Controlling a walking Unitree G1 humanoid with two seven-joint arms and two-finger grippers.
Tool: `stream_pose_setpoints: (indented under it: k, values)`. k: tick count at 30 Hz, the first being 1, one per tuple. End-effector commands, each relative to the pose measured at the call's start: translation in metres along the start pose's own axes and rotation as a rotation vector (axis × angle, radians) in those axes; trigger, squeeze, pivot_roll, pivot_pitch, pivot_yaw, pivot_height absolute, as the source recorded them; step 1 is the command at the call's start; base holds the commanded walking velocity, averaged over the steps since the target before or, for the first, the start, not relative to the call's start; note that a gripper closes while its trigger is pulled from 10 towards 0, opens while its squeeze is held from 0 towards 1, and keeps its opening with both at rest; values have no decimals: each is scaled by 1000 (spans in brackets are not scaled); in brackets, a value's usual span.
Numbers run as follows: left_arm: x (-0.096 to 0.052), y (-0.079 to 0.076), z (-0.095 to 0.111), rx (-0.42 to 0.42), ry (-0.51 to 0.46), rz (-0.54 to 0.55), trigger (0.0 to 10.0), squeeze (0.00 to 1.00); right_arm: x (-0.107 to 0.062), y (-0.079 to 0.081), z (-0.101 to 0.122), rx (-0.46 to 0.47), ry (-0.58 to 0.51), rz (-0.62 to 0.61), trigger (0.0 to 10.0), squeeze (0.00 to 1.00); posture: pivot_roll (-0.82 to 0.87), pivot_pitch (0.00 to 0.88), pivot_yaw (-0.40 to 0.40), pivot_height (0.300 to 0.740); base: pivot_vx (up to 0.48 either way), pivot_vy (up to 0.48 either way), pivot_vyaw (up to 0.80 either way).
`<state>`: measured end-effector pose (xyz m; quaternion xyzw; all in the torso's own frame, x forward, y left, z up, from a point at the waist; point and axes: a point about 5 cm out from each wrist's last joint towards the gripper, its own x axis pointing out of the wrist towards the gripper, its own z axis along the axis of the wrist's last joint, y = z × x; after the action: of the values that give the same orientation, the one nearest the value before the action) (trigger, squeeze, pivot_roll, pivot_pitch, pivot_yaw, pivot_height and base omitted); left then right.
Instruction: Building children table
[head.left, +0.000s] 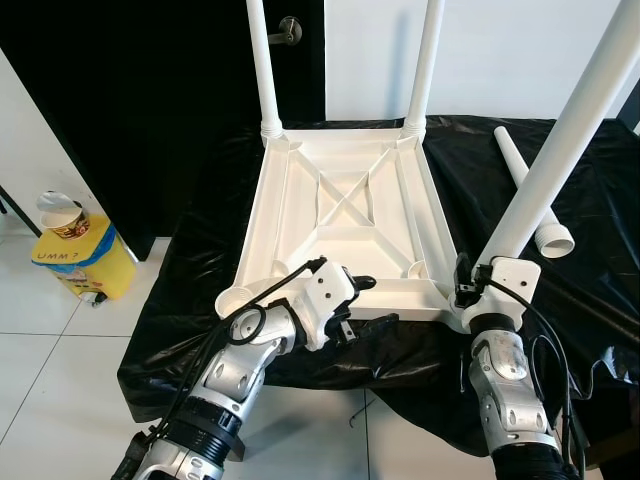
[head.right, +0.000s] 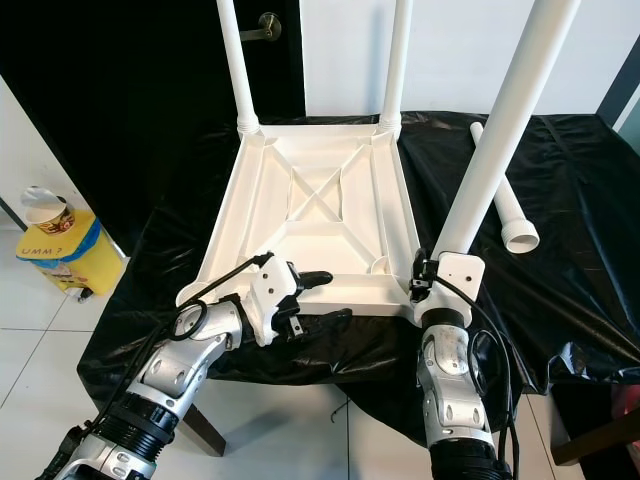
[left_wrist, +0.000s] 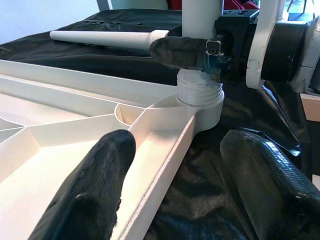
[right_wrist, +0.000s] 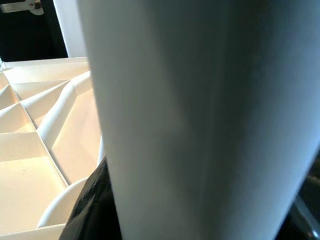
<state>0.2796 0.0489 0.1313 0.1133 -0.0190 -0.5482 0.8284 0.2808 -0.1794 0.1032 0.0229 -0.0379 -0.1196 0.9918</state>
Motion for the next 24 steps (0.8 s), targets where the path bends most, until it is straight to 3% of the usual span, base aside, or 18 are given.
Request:
stream_pose_setpoints:
  k: [1,5,6,7,8,9,21,22,23,24]
  values:
    - [-2,-3,-3,-15,10,-2,10000,0,-13,-2,-30,4,158,-35,10000,0,-49,0,12,740,0,0,0]
    - [-4,-6,-7,-21,22,5,10000,0,-14,0,-28,-7,159,-48,10000,0,-48,0,6,740,0,0,0]
    - [-5,-7,-9,-25,25,8,10000,0,-15,0,-26,-14,154,-54,10000,169,-45,0,-1,740,0,0,0]
    - [-5,-7,-9,-25,25,8,10000,0,-15,0,-26,-14,154,-54,10000,169,-45,0,-1,740,0,0,0]
    - [-5,-8,-8,-32,20,12,10000,0,-14,0,-25,-22,145,-59,10000,835,-42,0,-6,740,0,0,0]
    - [-5,-8,-7,-34,15,16,10000,0,-14,-1,-23,-28,137,-62,10000,1000,-40,0,-12,740,0,0,0]
    - [-4,-7,-3,-30,1,35,10000,0,-8,-8,-6,-17,36,38,10000,1000,-35,0,-28,740,0,0,0]
    - [-5,-7,-3,-29,1,36,10000,0,-6,-12,-2,-11,15,87,10000,412,-34,0,-26,740,0,0,0]
    - [-5,-7,-3,-29,1,36,10000,0,-6,-12,-2,-11,15,87,10000,412,-34,0,-26,740,0,0,0]
    - [-7,-6,-2,-27,1,36,10000,0,-3,-18,4,-11,-12,190,10000,0,-33,0,-24,740,0,0,0]
